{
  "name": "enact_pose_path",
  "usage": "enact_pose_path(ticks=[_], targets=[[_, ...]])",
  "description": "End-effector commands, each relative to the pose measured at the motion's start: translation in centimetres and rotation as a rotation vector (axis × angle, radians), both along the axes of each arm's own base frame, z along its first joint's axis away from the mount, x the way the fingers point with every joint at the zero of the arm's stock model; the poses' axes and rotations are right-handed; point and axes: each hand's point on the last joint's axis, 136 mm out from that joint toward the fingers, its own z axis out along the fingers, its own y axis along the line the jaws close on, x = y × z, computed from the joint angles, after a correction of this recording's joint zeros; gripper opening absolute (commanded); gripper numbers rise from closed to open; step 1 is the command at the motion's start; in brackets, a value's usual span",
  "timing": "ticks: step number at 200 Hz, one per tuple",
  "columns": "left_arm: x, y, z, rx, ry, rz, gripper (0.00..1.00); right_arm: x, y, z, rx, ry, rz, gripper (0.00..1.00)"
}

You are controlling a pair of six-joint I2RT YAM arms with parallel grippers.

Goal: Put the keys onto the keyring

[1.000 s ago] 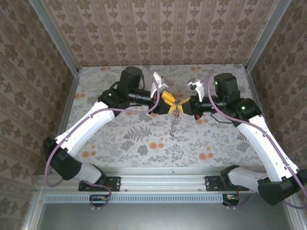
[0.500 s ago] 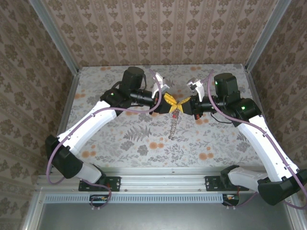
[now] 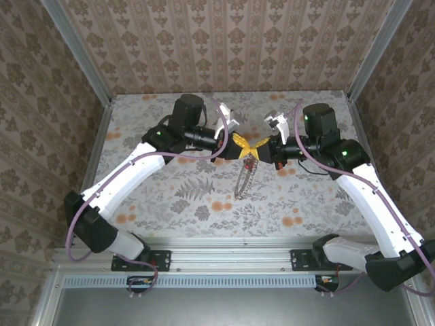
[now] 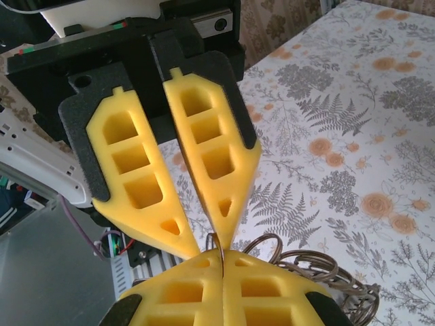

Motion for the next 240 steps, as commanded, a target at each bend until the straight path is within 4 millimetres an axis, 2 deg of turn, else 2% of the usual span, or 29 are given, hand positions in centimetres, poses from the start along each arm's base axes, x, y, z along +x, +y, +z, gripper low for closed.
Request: enact_pose_path(ticks=[1, 6, 46, 57, 78, 111, 142, 181, 223, 240], targets=[[-1.7, -0.1, 1.3, -0.055, -0.011, -0.088, 0.04, 0.8, 0.3, 1.4, 0.029, -0.055, -0.013, 0.00], [-1.7, -0.1, 1.2, -0.055, -0.011, -0.089, 0.00, 0.9, 0.3, 1.4, 0.031, -0.057, -0.014, 0.00], [-1.6, -0.2, 1.2, -0.066, -0.018, -0.077, 0.00, 1.1, 0.3, 1.6, 0.040, -0.058, -0.029, 0.00], [-1.4, -0.2, 1.2, -0.067, -0.031, -0.057, 0.00, 1.1, 0.0, 1.9, 0.042, -0.069, -0.046, 0.18], [-0.7, 0.0, 1.4, -0.080, -0.072, 0.000, 0.00, 0.9, -0.9, 2.8, 0.066, -0.092, -0.085, 0.30], [-0.4, 0.5, 2.4, -0.117, -0.122, 0.045, 0.00, 0.1, -2.7, 3.1, 0.097, -0.118, -0.146, 0.33], [-0.5, 0.7, 3.3, -0.142, -0.144, 0.056, 0.00, 0.1, -3.5, 1.3, 0.130, -0.103, -0.204, 0.34], [-0.7, 0.8, 4.2, -0.170, -0.153, 0.058, 0.00, 0.6, -2.8, -2.1, 0.158, -0.027, -0.189, 0.35], [-0.6, 0.8, 4.4, -0.175, -0.153, 0.060, 0.00, -0.4, -1.6, -1.9, 0.219, -0.030, -0.116, 0.48], [-0.6, 0.7, 4.4, -0.177, -0.154, 0.059, 0.00, -0.4, -1.3, -2.0, 0.223, -0.024, -0.107, 0.50]])
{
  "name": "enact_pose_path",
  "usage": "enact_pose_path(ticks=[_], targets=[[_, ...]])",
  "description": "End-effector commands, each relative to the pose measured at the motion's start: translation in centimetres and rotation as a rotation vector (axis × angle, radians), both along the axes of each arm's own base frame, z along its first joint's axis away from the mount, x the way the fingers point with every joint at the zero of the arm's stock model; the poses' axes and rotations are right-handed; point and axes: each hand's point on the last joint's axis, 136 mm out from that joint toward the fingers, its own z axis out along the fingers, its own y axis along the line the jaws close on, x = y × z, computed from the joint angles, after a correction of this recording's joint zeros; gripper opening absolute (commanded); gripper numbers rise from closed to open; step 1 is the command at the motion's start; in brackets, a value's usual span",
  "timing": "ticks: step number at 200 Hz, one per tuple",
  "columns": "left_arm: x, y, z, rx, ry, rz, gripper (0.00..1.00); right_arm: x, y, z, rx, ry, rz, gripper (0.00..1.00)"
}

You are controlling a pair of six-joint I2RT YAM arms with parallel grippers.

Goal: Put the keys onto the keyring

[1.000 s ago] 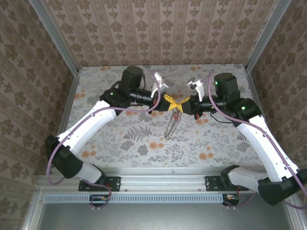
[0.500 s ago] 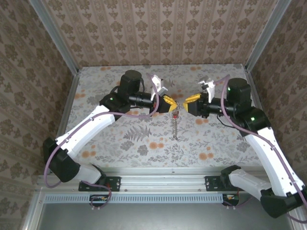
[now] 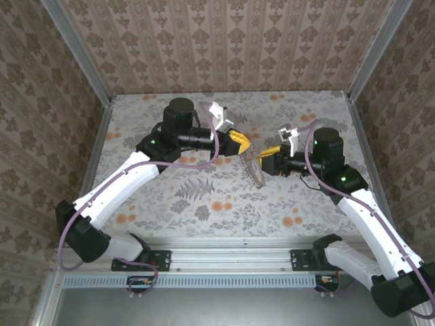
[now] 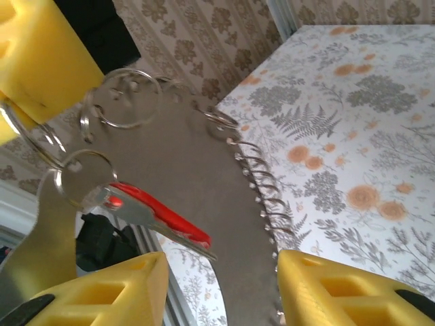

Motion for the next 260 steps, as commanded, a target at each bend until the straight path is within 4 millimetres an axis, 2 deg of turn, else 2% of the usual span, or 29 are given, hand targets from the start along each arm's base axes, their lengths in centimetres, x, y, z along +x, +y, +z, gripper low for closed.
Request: enact_pose_path(ticks=[1, 88, 123, 144, 170, 192, 260], targets=[[-0.5, 0.3, 1.8, -0.050, -0.032, -0.007, 0.00, -0.7, 0.8, 1.9, 0.060, -0.057, 0.048, 0.50], [-0.4, 0.2, 2.0, -0.057, -0.029, -0.001, 0.00, -1.1, 2.7, 2.5, 0.084, -0.063, 0.098, 0.53], [-0.3, 0.1, 2.0, -0.065, -0.032, 0.004, 0.00, -1.0, 3.2, 2.2, 0.081, -0.059, 0.098, 0.51], [-0.3, 0.2, 2.0, -0.066, -0.033, 0.010, 0.00, -1.0, 3.5, 2.1, 0.084, -0.058, 0.103, 0.40], [-0.2, 0.2, 1.9, -0.067, -0.034, 0.017, 0.00, -1.0, 3.6, 2.1, 0.081, -0.058, 0.106, 0.15], [-0.2, 0.3, 2.0, -0.070, -0.040, 0.027, 0.00, -1.1, 3.4, 2.0, 0.069, -0.059, 0.101, 0.00], [-0.1, 0.5, 2.0, -0.074, -0.049, 0.040, 0.00, -1.0, 3.2, 1.8, 0.040, -0.059, 0.088, 0.00]])
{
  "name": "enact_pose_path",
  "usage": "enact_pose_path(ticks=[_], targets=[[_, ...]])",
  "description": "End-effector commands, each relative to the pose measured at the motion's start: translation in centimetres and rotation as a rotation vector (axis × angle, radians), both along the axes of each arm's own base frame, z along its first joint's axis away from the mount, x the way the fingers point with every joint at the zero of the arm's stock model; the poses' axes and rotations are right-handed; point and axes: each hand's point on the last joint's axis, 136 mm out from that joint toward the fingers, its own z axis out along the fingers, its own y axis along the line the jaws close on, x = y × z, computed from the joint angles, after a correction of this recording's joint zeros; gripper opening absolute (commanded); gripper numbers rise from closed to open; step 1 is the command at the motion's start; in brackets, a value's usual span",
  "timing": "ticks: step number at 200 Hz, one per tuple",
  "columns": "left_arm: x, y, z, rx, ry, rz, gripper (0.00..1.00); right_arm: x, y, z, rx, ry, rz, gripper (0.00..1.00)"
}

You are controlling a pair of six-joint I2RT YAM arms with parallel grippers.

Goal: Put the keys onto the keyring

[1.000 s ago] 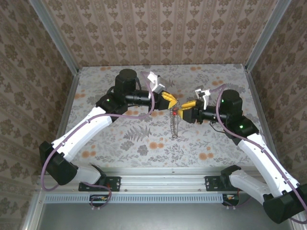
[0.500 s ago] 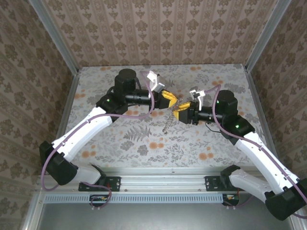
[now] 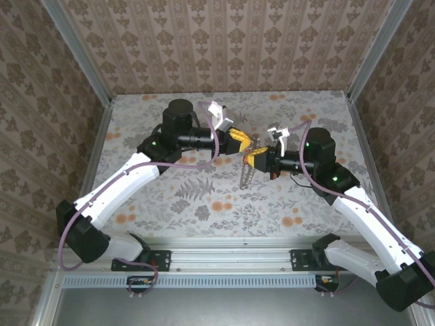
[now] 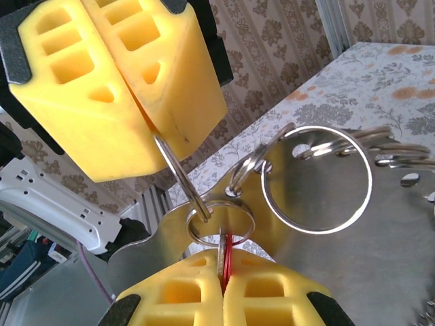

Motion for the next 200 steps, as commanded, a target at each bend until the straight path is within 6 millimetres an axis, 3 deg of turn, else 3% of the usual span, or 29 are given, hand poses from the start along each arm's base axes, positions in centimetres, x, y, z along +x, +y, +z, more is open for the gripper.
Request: enact_pose_path(ticks=[1, 92, 200], targets=[[-0.9, 0.7, 2.0, -0.051, -0.048, 0.002, 0.00, 0.0, -0.2, 0.1, -0.027, -0.015, -0.016, 0.00], [-0.6, 0.9, 1.7, -0.044, -0.055, 0.020, 0.00, -0.2, -1.9, 0.6, -0.140, -0.024, -0.093, 0.00], [-0.5, 0.9, 1.1, -0.028, -0.060, 0.031, 0.00, -0.3, -2.0, 1.8, -0.178, -0.034, -0.083, 0.00]])
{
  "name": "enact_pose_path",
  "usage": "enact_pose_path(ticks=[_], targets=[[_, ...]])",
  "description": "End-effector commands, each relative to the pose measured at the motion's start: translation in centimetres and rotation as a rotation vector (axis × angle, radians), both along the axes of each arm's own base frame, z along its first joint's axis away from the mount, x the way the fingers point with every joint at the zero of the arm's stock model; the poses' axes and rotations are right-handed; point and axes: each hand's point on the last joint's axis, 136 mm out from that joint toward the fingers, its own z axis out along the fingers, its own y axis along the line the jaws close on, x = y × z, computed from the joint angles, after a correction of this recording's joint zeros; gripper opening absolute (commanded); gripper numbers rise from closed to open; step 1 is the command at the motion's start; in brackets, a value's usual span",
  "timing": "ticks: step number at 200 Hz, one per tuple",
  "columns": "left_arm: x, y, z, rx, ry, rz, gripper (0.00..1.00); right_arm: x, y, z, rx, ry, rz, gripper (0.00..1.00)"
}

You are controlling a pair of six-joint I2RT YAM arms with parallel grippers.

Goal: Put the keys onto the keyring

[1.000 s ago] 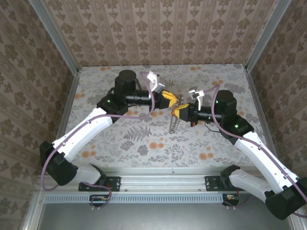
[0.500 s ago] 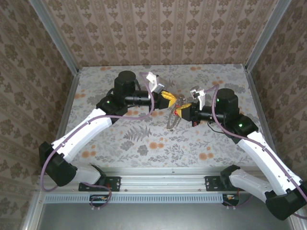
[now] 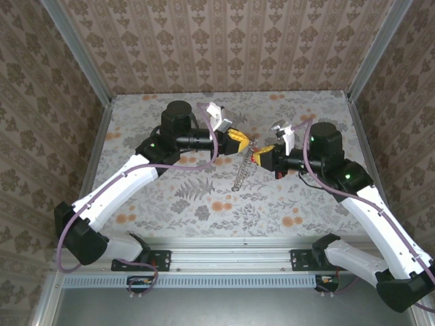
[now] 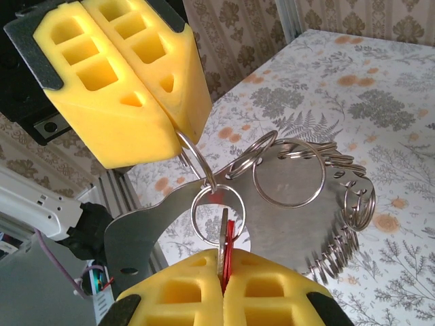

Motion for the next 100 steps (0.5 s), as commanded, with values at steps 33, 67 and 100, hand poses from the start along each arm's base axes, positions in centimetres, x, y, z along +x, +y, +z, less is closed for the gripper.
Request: enact_pose_path(ticks=[33, 67, 100], targets=[[-0.7, 0.6, 1.2, -0.026, -0.056, -0.004, 0.00, 0.1, 0.3, 1.3, -0.010, -0.018, 0.017, 0.00], [-0.5, 0.6, 0.8, -0.016, -0.056, 0.008, 0.00, 0.1, 0.4, 2.0, -0.014, -0.026, 0.027, 0.00], [-0.5, 0.6, 0.6, -0.010, -0.057, 0.009, 0.00, 0.1, 0.3, 2.5, -0.018, -0.042, 0.027, 0.00]])
